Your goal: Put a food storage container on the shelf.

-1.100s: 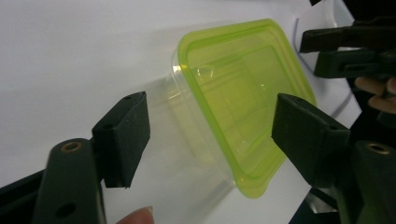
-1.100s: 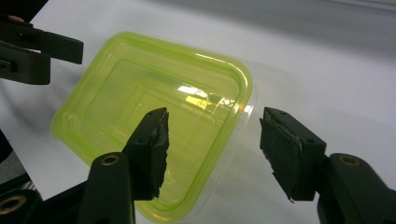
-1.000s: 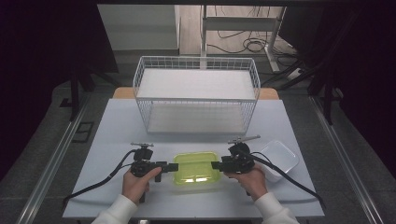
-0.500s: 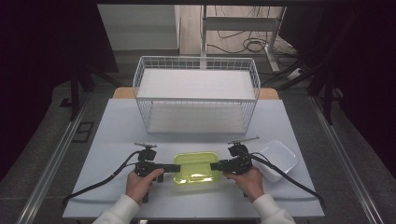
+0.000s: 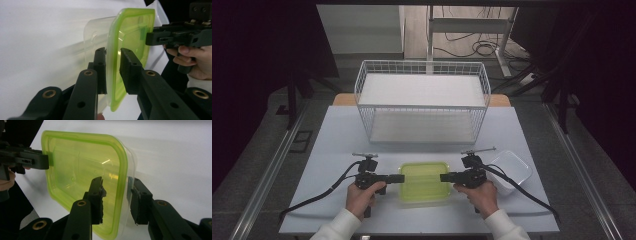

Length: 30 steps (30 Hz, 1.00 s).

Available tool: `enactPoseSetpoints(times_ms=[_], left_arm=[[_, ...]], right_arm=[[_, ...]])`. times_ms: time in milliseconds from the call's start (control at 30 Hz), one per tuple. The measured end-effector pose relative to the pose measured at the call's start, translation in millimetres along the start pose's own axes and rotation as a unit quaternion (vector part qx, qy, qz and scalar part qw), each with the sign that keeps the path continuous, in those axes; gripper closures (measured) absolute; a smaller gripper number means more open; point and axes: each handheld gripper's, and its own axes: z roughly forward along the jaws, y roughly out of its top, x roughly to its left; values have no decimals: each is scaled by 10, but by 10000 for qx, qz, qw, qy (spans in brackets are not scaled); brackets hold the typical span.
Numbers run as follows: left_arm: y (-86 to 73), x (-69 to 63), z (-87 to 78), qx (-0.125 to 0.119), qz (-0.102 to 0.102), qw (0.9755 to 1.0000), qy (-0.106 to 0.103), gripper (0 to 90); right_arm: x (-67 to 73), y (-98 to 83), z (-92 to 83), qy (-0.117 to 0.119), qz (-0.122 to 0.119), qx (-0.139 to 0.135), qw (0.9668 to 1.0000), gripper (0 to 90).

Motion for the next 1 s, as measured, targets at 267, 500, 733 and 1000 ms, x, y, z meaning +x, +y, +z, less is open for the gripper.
enactPoseSetpoints(times_ms=[267,500,733,1000], left_arm=[[13,-88,-143,-221,139,9995,-177,784],[24,-221,-271,-381,471,9980,-163,786],[65,-307,-351,-474,697,9964,2,780],[119,-373,-397,-523,798,9954,-129,779]], right_arm=[[87,-29,-162,119,-205,-418,9988,749],[167,-34,-260,215,-445,-578,9971,760],[337,-34,-354,6,-960,-744,9926,771],[372,-17,-466,33,-1079,-954,9896,770]])
